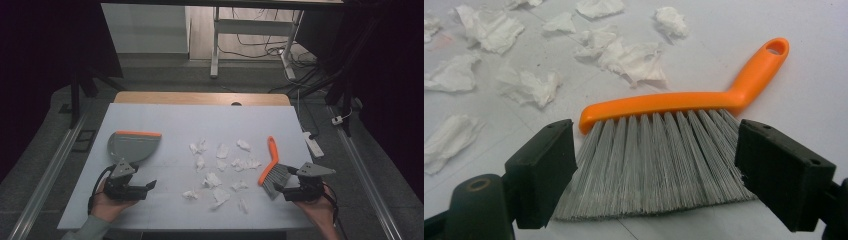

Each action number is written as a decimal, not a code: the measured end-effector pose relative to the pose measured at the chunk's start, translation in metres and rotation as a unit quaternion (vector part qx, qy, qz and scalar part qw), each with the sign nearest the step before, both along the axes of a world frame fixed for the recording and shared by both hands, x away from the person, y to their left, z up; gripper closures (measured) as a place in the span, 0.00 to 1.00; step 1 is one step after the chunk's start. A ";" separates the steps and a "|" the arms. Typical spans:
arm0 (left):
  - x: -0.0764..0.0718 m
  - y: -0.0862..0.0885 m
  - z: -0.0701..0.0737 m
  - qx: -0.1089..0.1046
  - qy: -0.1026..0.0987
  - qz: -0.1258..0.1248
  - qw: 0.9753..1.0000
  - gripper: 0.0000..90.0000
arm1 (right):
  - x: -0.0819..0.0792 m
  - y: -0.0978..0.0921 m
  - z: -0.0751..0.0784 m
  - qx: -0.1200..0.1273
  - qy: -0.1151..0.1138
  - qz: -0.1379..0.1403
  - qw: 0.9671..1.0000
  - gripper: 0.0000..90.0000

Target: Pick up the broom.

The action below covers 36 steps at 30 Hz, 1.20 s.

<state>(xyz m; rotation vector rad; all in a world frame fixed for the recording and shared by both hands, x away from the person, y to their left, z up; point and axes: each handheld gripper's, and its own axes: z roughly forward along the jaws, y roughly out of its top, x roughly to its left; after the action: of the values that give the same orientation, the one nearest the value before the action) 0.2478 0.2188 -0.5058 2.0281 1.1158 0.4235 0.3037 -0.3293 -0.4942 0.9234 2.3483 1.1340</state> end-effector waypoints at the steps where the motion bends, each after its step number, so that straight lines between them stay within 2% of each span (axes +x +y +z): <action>1: 0.000 0.000 0.000 0.000 0.001 0.000 1.000 0.19 | 0.000 0.000 0.000 0.000 0.000 0.000 1.000 0.19; 10: 0.000 -0.001 -0.004 0.002 0.001 0.001 1.000 0.19 | 0.001 0.001 0.000 -0.004 0.001 0.000 1.000 0.19; 12: 0.001 -0.001 -0.005 0.002 0.002 0.001 1.000 0.19 | 0.001 0.001 0.001 -0.008 0.011 -0.001 1.000 0.22; 18: 0.001 -0.001 -0.005 0.005 0.000 -0.002 1.000 0.19 | -0.001 0.004 0.006 -0.017 0.007 -0.006 1.000 0.23; 22: 0.001 -0.001 -0.004 0.003 -0.002 -0.002 1.000 0.19 | 0.002 0.006 0.008 -0.024 0.021 -0.003 0.999 0.21; 23: 0.002 -0.001 -0.004 0.004 -0.002 -0.002 1.000 0.19 | 0.003 0.006 0.009 -0.030 0.021 -0.004 0.999 0.21; 25: 0.002 -0.001 -0.005 0.006 -0.003 -0.001 1.000 0.19 | 0.003 0.006 0.009 -0.025 0.016 -0.011 0.999 0.22; 30: 0.003 -0.001 -0.005 0.008 -0.004 0.000 1.000 0.19 | 0.008 0.009 0.020 -0.019 0.017 -0.019 1.000 0.23; 36: 0.003 -0.001 -0.006 0.009 -0.004 0.001 1.000 0.19 | 0.013 0.019 0.033 -0.019 0.041 -0.026 0.999 0.25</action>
<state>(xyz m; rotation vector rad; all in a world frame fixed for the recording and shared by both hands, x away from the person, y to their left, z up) 0.2506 0.2175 -0.5116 2.0391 1.1124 0.4423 0.3168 -0.3105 -0.4611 1.0295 2.3871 1.0478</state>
